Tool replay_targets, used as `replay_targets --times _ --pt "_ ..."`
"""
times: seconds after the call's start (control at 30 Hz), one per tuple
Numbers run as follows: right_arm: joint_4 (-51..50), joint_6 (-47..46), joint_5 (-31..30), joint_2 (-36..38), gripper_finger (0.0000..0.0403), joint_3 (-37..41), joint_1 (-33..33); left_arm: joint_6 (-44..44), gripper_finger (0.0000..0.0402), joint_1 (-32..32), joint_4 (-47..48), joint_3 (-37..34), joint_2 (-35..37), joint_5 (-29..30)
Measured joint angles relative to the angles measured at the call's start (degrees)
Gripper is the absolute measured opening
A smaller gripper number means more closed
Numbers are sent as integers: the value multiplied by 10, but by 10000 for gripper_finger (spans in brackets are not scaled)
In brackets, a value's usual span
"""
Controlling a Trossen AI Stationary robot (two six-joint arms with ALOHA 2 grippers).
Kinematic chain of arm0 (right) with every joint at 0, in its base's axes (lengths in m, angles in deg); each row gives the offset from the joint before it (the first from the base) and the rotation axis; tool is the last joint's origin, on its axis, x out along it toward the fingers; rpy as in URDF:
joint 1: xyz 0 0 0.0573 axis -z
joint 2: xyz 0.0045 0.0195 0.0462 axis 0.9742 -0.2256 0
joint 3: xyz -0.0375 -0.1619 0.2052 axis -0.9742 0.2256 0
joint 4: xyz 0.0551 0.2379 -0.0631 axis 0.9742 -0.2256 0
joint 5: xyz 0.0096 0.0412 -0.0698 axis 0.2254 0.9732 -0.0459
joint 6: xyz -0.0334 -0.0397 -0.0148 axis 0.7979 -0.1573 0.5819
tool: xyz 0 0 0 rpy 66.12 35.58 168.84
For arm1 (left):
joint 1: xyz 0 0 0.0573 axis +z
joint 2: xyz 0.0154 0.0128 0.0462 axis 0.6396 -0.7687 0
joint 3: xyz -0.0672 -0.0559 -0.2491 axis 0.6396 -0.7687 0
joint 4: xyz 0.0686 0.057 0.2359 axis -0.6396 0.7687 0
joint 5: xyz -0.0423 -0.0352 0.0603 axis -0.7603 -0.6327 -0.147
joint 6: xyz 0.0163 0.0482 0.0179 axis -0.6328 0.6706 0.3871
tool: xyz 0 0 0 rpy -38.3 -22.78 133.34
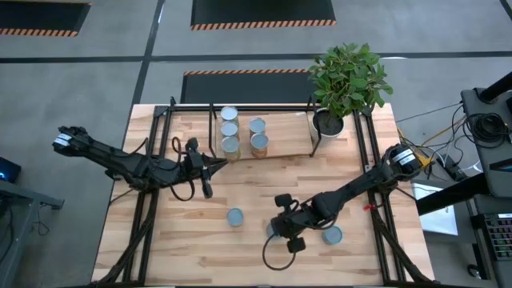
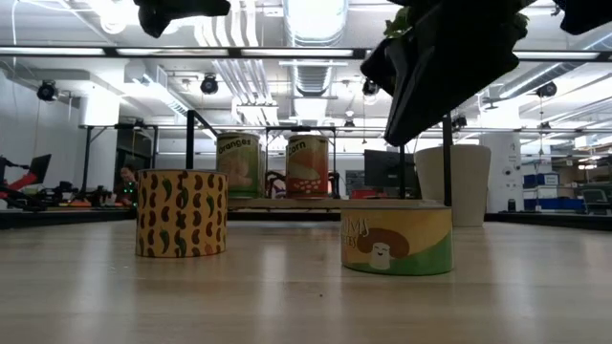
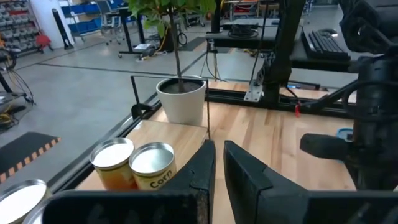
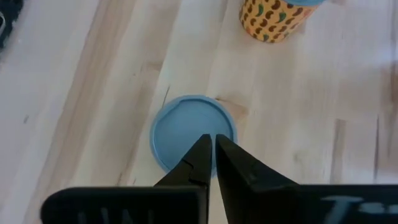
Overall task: Pick and place cans onto a shelf
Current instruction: Put the canned chili on the shelf
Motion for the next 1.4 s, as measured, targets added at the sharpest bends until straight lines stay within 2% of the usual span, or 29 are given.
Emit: replay_targets --times 0.17,0.5,0.67,0.83,1.07,1.23,1.4 --pt "17 -17 0 0 60 7 -4 -16 15 -2 0 0 0 0" --pt "54 -4 -2 0 231 9 -3 -13 15 -3 -1 0 0 0" --pt "131 41 -16 0 288 9 6 -11 15 -3 -8 0 0 0" --pt "225 76 -17 -10 305 9 26 -11 15 -3 -10 0 0 0" --pt "340 98 -41 -64 294 9 61 -11 15 -3 -9 0 0 0" --pt "351 83 -13 -90 291 -1 85 -10 15 -3 -8 0 -2 0" --pt "354 35 19 -104 308 -7 98 -7 15 -3 -9 0 -2 0"
